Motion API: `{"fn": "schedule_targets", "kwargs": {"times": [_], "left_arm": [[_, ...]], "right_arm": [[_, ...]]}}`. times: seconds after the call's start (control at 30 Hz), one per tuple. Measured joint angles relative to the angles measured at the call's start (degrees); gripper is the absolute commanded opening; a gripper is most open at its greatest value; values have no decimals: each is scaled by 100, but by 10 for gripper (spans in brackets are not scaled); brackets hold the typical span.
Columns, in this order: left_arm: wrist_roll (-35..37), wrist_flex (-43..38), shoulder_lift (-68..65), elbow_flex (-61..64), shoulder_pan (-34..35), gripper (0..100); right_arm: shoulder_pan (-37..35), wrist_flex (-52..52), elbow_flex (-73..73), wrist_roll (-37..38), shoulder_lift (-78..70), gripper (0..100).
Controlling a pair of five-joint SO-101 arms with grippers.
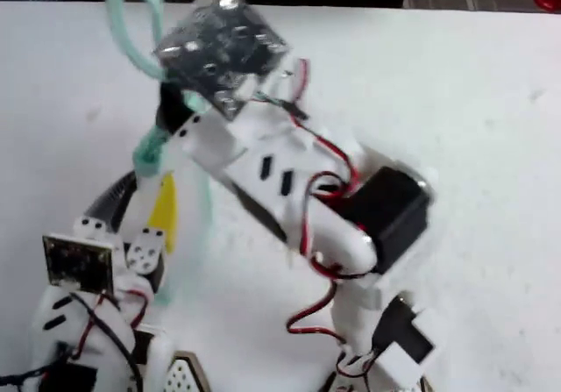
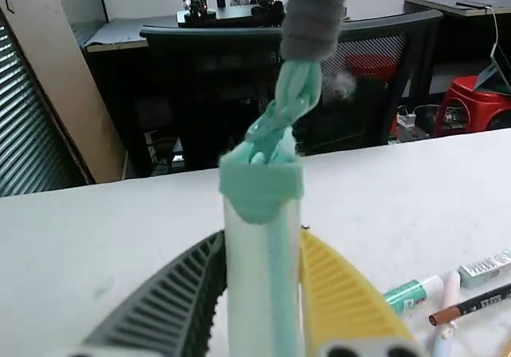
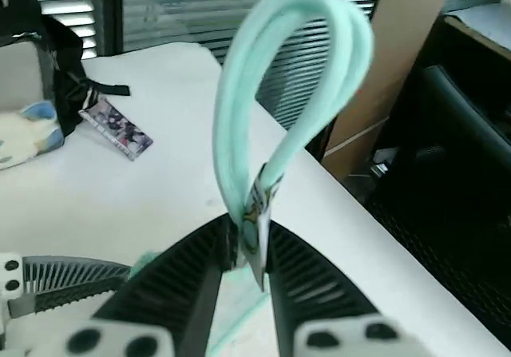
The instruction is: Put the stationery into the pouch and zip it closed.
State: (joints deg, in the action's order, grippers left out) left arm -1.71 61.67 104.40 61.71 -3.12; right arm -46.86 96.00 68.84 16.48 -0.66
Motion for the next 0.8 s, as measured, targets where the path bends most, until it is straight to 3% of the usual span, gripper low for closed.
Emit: {"fn": "schedule_targets", "kwargs": {"times": [0.13,0.4,0.57,0.8], "left_arm": [[0,-607,0,501,0,25],[0,-835,0,545,-237,24],[-536,-2066,-26,835,-888,24],[-695,-3956,-114,1767,-958,24]], "right_arm": [[246,105,0,0,0,17],[299,114,0,0,0,17],[316,105,0,0,-35,17],[360,97,9,0,-132,17]]}}
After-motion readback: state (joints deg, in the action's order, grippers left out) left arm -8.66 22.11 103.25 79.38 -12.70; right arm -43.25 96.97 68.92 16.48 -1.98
